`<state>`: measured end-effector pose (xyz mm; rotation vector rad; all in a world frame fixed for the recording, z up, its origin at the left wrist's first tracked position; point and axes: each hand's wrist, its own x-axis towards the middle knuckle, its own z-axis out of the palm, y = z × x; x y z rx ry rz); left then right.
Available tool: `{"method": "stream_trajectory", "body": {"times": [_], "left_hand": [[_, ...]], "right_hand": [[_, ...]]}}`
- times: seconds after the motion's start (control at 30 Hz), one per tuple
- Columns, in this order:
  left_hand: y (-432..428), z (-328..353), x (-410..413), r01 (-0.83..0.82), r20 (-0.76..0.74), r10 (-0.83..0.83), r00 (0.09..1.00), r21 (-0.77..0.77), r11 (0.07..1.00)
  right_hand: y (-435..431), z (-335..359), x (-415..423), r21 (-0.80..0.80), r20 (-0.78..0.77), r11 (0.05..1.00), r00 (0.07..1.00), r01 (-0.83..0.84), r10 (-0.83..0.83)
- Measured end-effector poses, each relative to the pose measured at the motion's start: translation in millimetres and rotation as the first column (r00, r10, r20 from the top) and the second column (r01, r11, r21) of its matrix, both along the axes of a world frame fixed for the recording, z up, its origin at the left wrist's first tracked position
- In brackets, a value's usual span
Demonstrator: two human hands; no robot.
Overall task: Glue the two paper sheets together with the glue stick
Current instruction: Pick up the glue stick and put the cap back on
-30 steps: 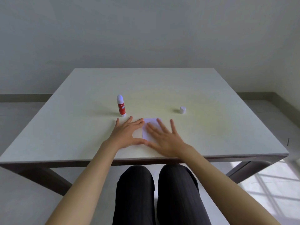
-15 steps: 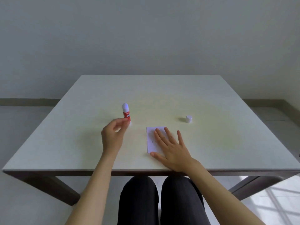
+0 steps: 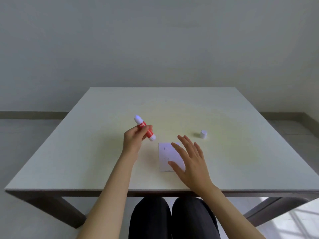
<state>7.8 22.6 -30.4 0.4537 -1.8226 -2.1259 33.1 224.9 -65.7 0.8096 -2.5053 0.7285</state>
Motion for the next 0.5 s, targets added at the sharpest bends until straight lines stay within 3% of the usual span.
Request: {"method": "stream_trajectory", "body": {"times": [0.03,0.07,0.1,0.13,0.2,0.23,0.27,0.37,0.4,0.43,0.47,0.5], "left_hand": [[5,5,5,0.097,-0.052,-0.094,0.994,0.056,0.994],[10,8,9,0.184,-0.096,-0.176,0.98,0.085,0.979],[16,11,12,0.246,-0.127,-0.234,0.964,0.093,0.965],[21,15,15,0.29,-0.149,-0.274,0.95,0.102,0.952],[27,20,17,0.336,-0.157,-0.32,0.934,0.085,0.938],[28,22,19,0.343,-0.145,-0.332,0.932,0.059,0.937],[29,24,20,0.345,-0.136,-0.338,0.931,0.033,0.938],[30,28,22,0.322,-0.13,-0.325,0.937,-0.05,0.946],[31,30,23,0.312,-0.135,-0.316,0.939,-0.055,0.949],[33,30,22,0.296,-0.142,-0.302,0.943,-0.059,0.953],[35,31,23,0.281,-0.143,-0.287,0.947,-0.056,0.958],[38,30,23,0.265,-0.142,-0.27,0.952,-0.053,0.963]], "right_hand": [[-5,5,1,-0.131,0.071,0.991,0.997,0.005,0.004],[-11,14,1,-0.301,0.236,0.953,0.971,0.04,0.034],[-17,23,0,-0.482,0.455,0.868,0.881,0.117,0.133],[-22,31,-4,-0.602,0.649,0.762,0.704,0.241,0.29],[-26,43,-13,-0.665,0.745,0.614,0.315,0.425,0.588],[-27,47,-17,-0.676,0.709,0.572,0.201,0.465,0.676],[-26,50,-18,-0.69,0.679,0.552,0.156,0.468,0.717],[-30,52,-13,-0.735,0.614,0.48,0.171,0.479,0.77],[-31,51,-12,-0.772,0.58,0.432,0.236,0.466,0.78],[-32,48,-10,-0.811,0.566,0.418,0.369,0.41,0.737],[-34,43,-7,-0.818,0.567,0.493,0.563,0.297,0.601],[-35,38,-5,-0.727,0.516,0.661,0.781,0.184,0.351]]}}
